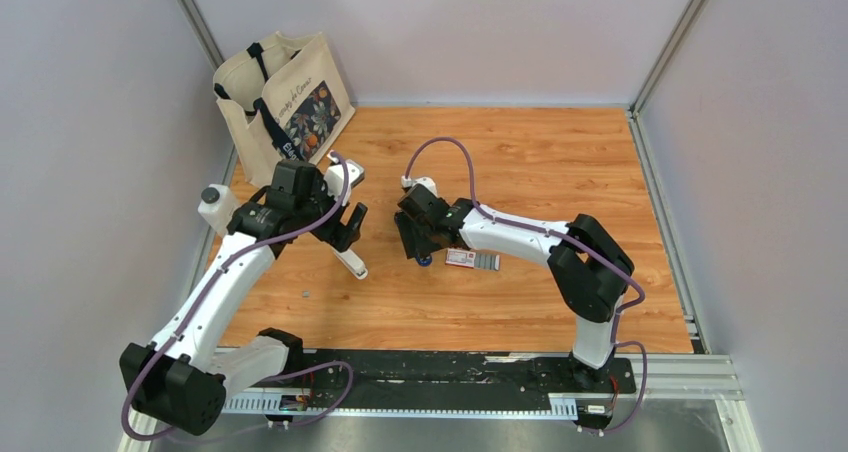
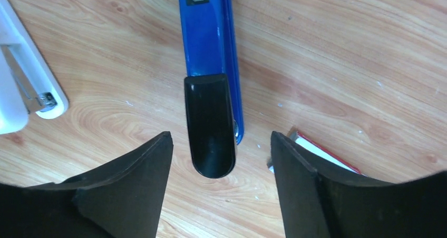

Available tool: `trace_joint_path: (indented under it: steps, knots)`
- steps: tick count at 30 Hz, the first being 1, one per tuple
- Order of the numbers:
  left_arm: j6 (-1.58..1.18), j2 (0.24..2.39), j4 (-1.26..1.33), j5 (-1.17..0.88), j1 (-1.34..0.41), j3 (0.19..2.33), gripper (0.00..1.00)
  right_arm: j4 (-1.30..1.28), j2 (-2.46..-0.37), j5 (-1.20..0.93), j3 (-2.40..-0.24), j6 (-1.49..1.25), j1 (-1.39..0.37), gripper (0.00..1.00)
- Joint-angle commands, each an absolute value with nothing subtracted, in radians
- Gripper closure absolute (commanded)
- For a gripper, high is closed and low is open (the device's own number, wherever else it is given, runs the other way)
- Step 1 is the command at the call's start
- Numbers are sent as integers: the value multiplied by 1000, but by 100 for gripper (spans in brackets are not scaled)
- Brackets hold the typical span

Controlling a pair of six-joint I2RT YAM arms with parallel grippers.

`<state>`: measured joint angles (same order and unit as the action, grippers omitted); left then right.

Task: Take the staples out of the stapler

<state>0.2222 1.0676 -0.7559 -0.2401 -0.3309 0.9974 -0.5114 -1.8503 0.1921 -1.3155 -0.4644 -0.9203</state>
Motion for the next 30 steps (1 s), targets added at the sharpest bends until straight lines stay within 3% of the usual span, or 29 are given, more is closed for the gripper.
trace_joint_path:
  steps: [1,3,5,9,12,14,16,17,18,19,20,21,23,24,27,28,30]
  knots:
    - [239,1037,-784,-225,-302,1043,9,-557,-1839,262,-1376,-460,-925,23]
    - [236,1026,-791,-218,-299,1049,8,-581,-1810,322,-1399,-446,-925,1]
    - [227,1019,-798,-190,-299,1058,5,-569,-1752,400,-1434,-509,-923,0]
    - [198,1017,-837,-132,-298,1103,0,-485,-1713,206,-1418,-410,-874,0]
    - [190,1020,-870,-98,-298,1121,0,-428,-1700,225,-1369,-321,-862,2]
    - [198,1003,-873,-92,-298,1108,1,-370,-1674,230,-1332,-295,-867,28]
    - [213,988,-847,-72,-298,1072,13,-403,-1672,261,-1356,-288,-873,55]
    - [218,988,-842,-45,-298,1066,32,-466,-1681,264,-1377,-287,-880,61]
    - [228,991,-845,-38,-299,1063,41,-504,-1712,255,-1408,-285,-887,68]
    - [230,997,-850,-31,-298,1065,51,-540,-1729,255,-1451,-287,-893,88]
    - [233,999,-853,-23,-298,1068,74,-601,-1745,262,-1474,-294,-903,97]
    - [235,1000,-857,-21,-299,1071,84,-630,-1771,259,-1491,-304,-907,100]
    - [227,1000,-861,-15,-298,1071,100,-644,-1782,258,-1496,-316,-923,94]
    - [224,999,-864,-15,-298,1069,100,-644,-1790,247,-1494,-319,-926,90]
    - [213,989,-862,-21,-298,1063,100,-655,-1810,248,-1500,-327,-940,63]
    - [213,989,-864,-23,-298,1063,97,-660,-1815,250,-1506,-330,-942,45]
    - [215,991,-876,-25,-298,1063,62,-675,-1836,239,-1522,-331,-943,43]
